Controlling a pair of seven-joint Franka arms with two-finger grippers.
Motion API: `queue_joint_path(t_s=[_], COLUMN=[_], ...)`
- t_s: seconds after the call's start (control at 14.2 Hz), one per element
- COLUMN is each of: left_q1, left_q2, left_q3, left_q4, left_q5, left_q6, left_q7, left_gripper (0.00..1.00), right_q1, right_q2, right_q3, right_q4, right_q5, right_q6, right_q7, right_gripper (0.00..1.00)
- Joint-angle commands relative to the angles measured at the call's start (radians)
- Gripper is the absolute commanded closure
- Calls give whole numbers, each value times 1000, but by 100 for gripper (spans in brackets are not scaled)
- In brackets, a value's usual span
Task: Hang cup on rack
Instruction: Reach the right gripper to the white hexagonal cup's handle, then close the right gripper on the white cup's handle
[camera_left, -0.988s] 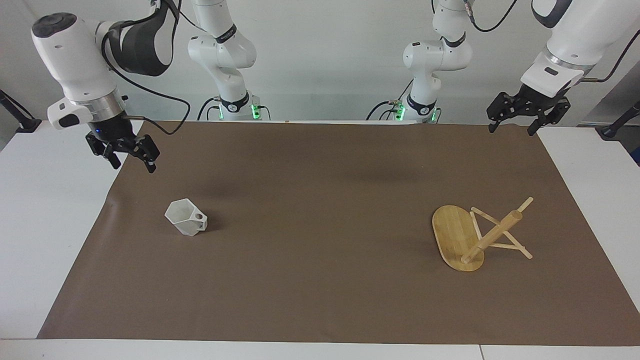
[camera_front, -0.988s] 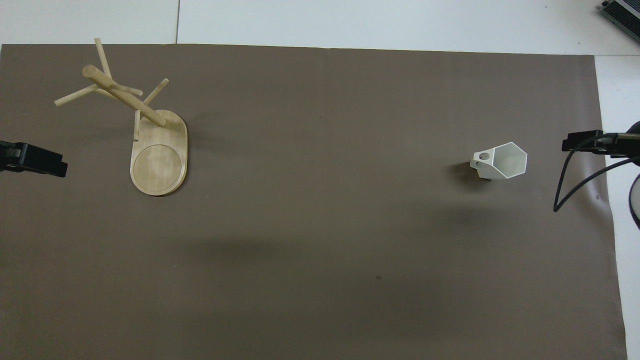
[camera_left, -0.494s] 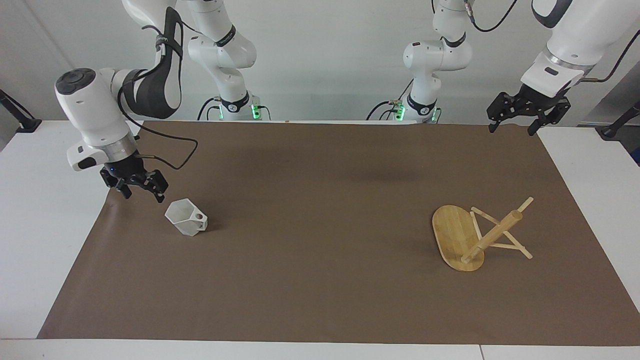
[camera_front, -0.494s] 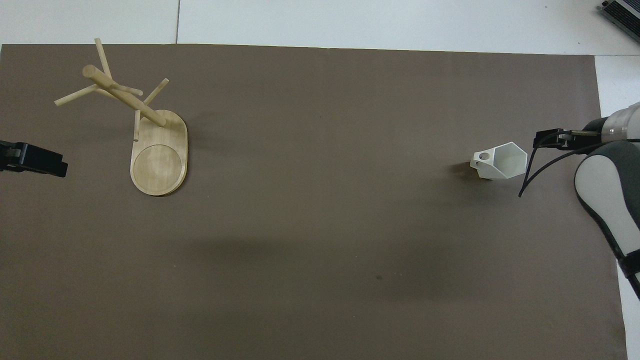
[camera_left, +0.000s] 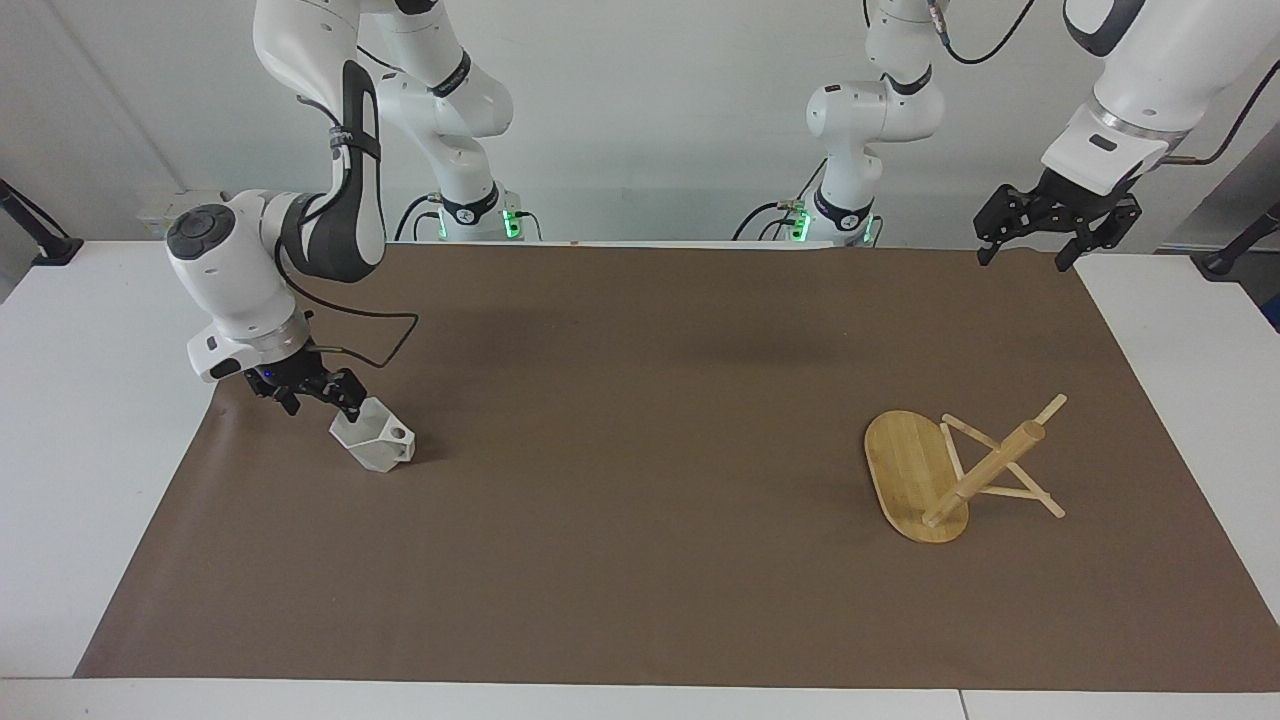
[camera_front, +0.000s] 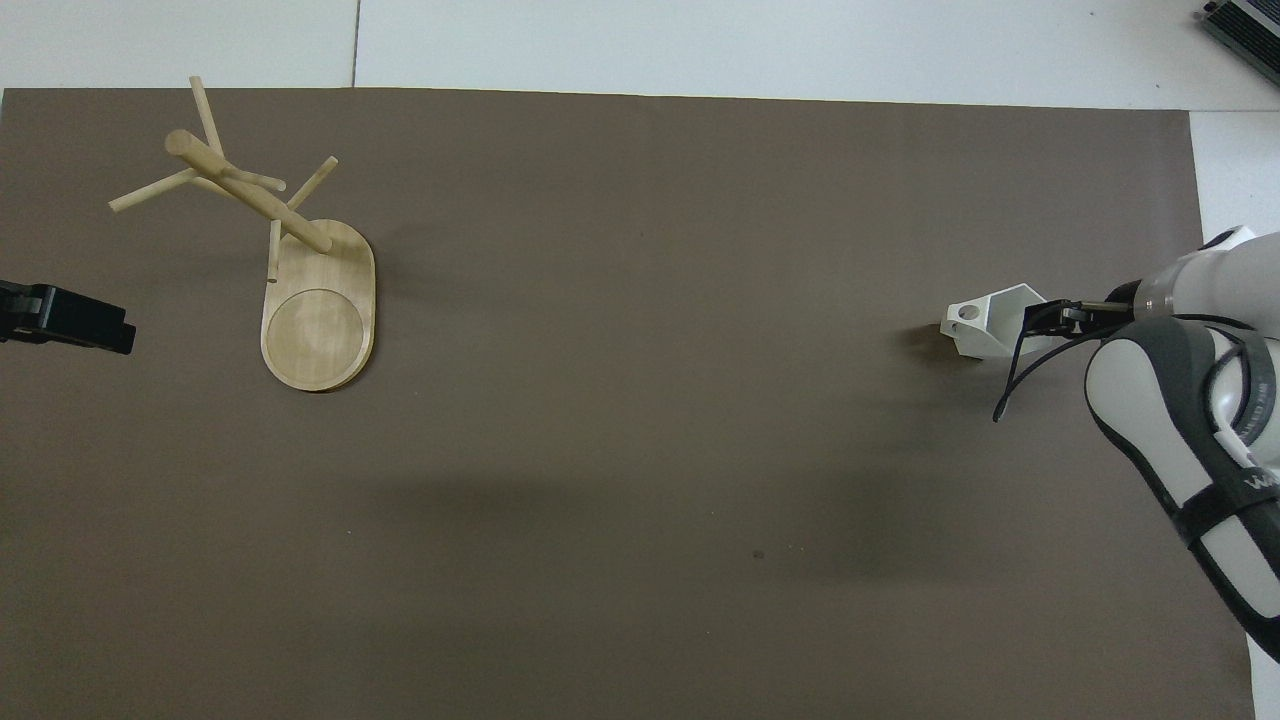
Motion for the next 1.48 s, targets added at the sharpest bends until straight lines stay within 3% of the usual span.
queue_joint_path(t_s=[0.0,0.49,0.92,1.06,1.41], left_q1=[-4,-4,-4,-4,2], left_q2=[-21,-21,-23,-29,-32], left_q3=[6,6,6,6,6], left_q4=[-18,-18,-20,-29,-36], left_q5=[16,16,16,16,16], left_q6=[-8,-8,-13,-13,-10], left_q7=[6,6,6,6,15], left_gripper=[0,0,0,0,0], right_q1=[1,-1,-1,-1,3], right_q2=[-19,-2,1,-1,-5], right_q3=[3,3,3,5,26], right_q4=[-43,-34,-34,-37,-40], right_q5=[3,5,5,5,5], right_q6=[32,110,139,135,113], right_q7=[24,148,153,147,149], right_gripper=[0,0,30,31,45])
